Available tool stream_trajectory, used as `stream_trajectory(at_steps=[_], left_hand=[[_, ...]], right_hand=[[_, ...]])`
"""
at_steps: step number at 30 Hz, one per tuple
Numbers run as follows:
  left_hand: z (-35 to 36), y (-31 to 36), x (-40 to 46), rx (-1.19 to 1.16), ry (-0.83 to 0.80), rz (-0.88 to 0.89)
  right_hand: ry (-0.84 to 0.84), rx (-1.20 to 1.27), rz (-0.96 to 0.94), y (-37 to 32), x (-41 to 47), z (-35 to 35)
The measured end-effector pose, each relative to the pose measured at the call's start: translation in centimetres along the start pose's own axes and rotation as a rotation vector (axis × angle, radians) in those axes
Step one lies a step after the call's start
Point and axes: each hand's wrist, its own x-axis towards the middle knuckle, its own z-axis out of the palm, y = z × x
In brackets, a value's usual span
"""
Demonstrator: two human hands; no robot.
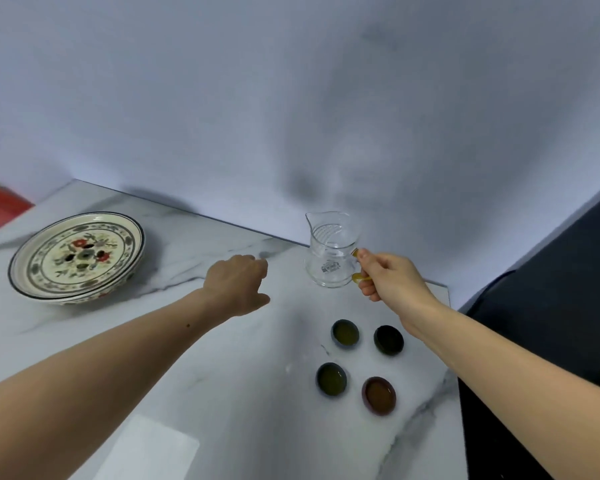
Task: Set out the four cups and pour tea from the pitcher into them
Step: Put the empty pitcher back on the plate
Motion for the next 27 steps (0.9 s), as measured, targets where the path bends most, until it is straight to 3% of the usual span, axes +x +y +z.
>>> stream_trajectory(at_steps=[14,27], left_hand=[[-10.3,-13.5,-3.8,0.105,-0.024,0.009],[-10.3,-25.7,-1.7,0.125,-0.117,-0.010]], right_hand=[[-0.100,0.043,0.011,-12.3,-2.1,9.9],[-0.183,-0.007,0.040,-16.0,0.5,21.4]])
